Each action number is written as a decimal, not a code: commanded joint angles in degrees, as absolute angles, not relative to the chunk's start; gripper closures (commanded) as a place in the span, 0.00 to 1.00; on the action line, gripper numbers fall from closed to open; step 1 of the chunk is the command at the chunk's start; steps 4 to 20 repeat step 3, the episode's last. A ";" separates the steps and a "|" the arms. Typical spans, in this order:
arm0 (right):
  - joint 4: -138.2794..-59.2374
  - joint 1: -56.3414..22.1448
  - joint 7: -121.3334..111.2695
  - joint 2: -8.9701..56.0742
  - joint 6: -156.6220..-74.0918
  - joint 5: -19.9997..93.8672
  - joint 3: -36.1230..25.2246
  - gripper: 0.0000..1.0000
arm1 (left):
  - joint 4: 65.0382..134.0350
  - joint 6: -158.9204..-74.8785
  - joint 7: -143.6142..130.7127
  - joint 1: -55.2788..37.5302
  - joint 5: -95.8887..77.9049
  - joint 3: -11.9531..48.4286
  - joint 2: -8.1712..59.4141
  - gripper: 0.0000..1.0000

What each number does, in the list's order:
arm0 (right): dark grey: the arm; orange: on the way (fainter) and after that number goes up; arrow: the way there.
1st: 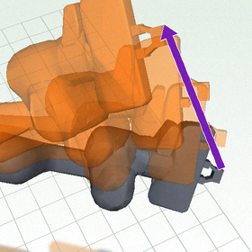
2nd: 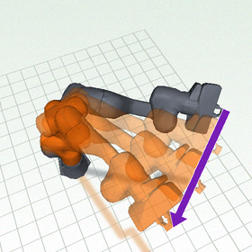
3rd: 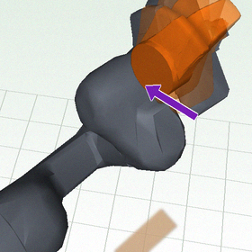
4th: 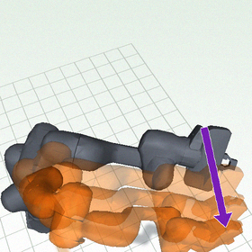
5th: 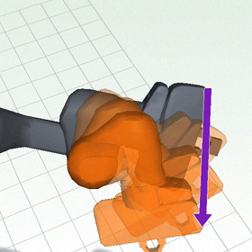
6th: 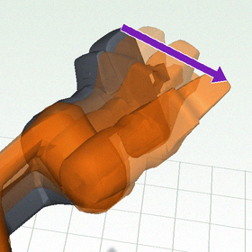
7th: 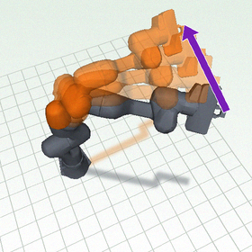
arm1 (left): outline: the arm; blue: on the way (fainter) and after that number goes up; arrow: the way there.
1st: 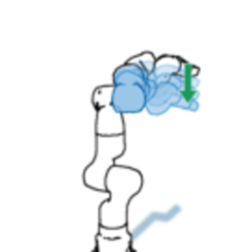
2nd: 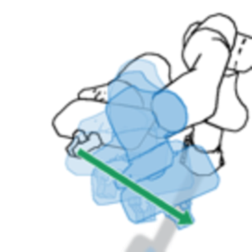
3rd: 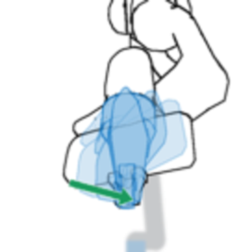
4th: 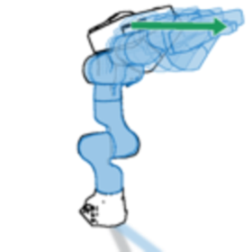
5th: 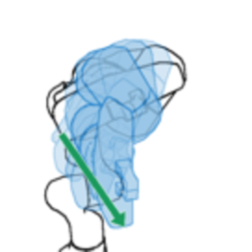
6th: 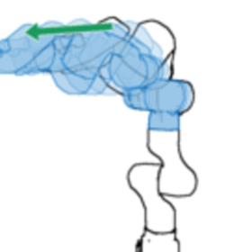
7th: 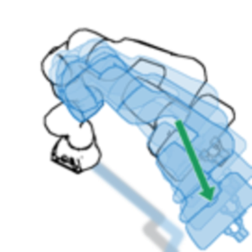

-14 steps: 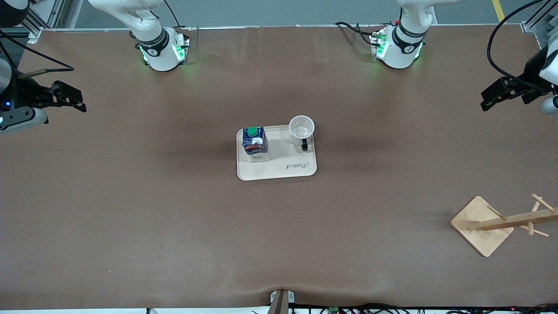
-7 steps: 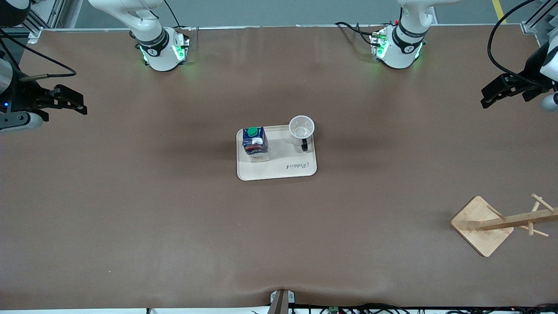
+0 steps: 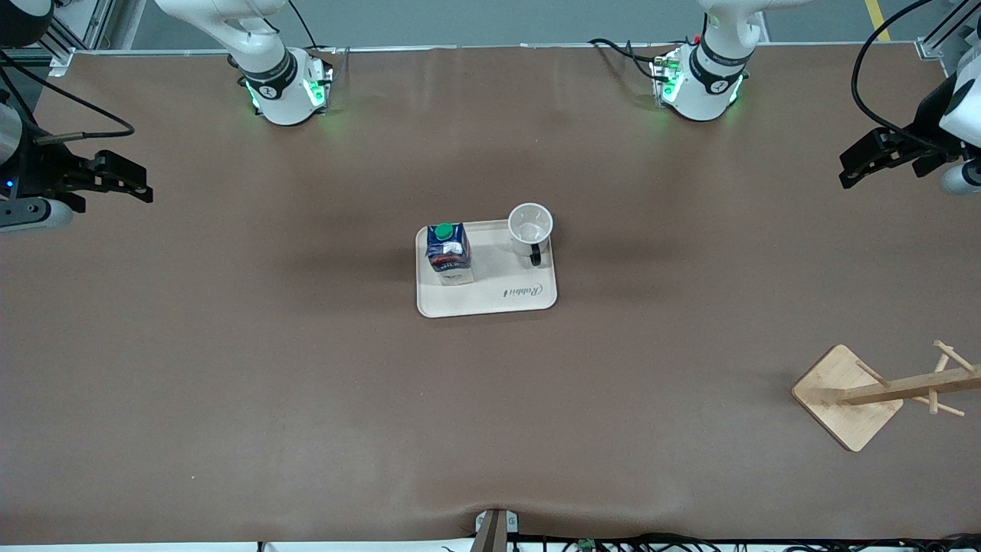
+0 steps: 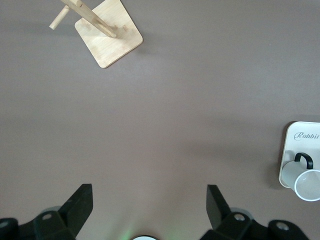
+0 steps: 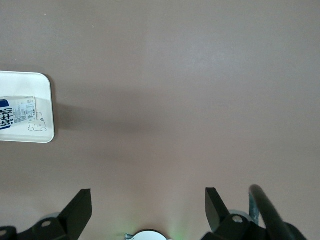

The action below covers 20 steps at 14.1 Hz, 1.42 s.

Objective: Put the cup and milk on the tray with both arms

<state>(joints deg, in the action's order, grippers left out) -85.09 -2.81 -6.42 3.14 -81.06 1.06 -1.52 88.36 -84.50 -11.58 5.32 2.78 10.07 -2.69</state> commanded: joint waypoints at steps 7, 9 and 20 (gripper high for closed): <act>-84.29 -2.46 -8.53 2.99 -81.21 1.05 -1.67 0.00 | 87.45 -83.32 -10.55 5.36 1.41 10.02 -2.64 0.00; -84.29 -2.46 -8.53 2.99 -81.21 1.05 -1.67 0.00 | 87.45 -83.32 -10.55 5.36 1.41 10.02 -2.64 0.00; -84.29 -2.46 -8.53 2.99 -81.21 1.05 -1.67 0.00 | 87.45 -83.32 -10.55 5.36 1.41 10.02 -2.64 0.00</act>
